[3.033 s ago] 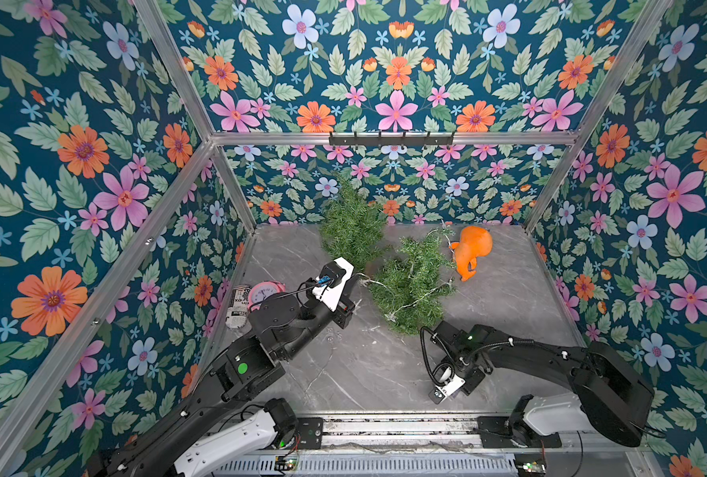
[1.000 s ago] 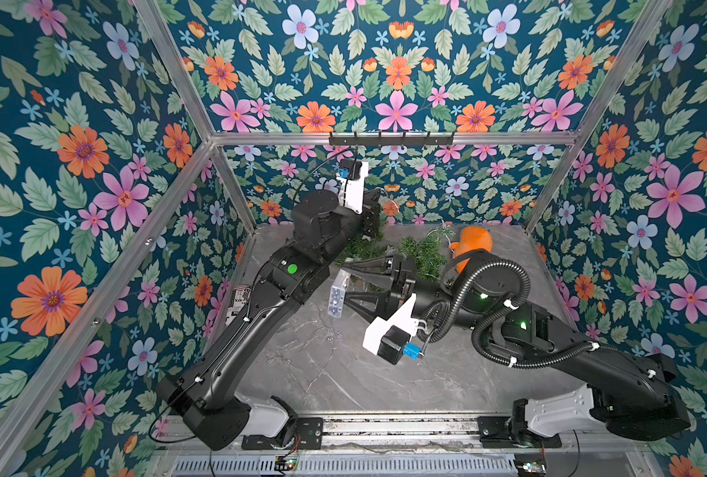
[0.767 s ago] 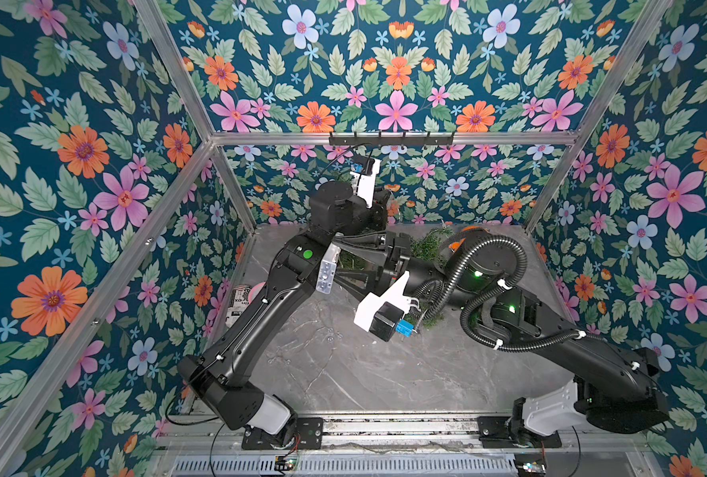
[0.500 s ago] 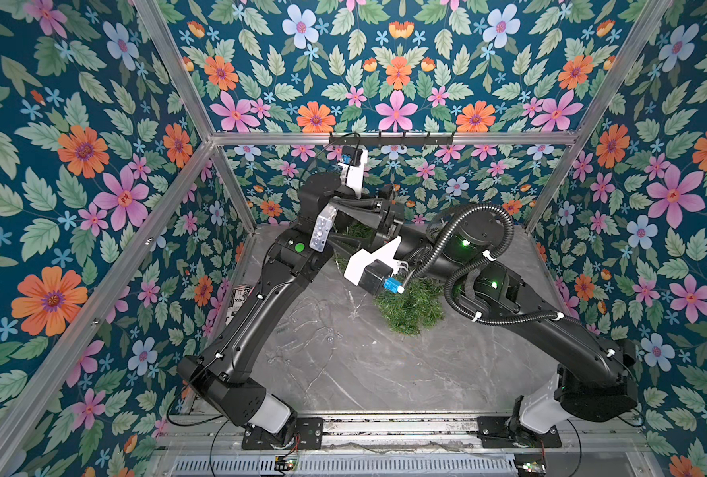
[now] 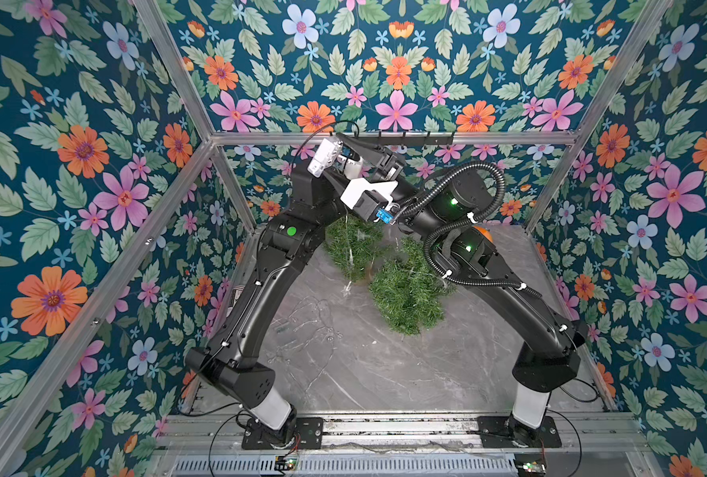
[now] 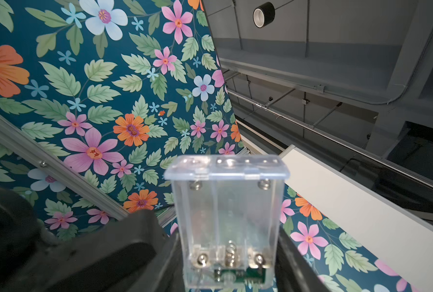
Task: Wrap string light around the christmas tree
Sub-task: Wrap the light string around the Christmas tree.
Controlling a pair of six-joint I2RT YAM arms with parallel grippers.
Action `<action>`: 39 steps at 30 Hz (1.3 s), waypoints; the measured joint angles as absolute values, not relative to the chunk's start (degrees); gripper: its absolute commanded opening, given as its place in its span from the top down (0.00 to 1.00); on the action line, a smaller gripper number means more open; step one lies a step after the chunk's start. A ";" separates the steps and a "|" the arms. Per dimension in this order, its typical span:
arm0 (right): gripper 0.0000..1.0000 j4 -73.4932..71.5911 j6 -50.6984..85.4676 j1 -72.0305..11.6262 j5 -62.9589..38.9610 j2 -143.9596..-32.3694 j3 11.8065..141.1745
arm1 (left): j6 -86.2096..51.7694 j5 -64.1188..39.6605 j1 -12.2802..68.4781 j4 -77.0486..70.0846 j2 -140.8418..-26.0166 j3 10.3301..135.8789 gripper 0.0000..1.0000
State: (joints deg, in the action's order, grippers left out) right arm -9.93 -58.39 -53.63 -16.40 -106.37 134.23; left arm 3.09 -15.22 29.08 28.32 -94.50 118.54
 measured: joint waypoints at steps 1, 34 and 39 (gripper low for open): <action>0.57 -10.28 -58.17 -53.69 -16.32 -106.28 133.91 | 3.79 -15.94 29.02 29.76 -95.42 120.05 0.31; 0.63 -14.11 -55.75 -36.12 -4.16 -120.18 156.11 | -2.39 8.60 28.88 8.05 -75.90 93.17 0.12; 0.63 -14.94 -55.72 -33.06 -2.57 -120.70 157.40 | -3.11 -2.76 28.99 6.00 -74.70 89.89 0.13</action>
State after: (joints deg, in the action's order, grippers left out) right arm -14.94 -55.72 -33.06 -2.57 -120.70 157.40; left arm -3.11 -2.76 28.99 6.00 -74.70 89.89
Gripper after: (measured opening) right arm 0.516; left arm 0.867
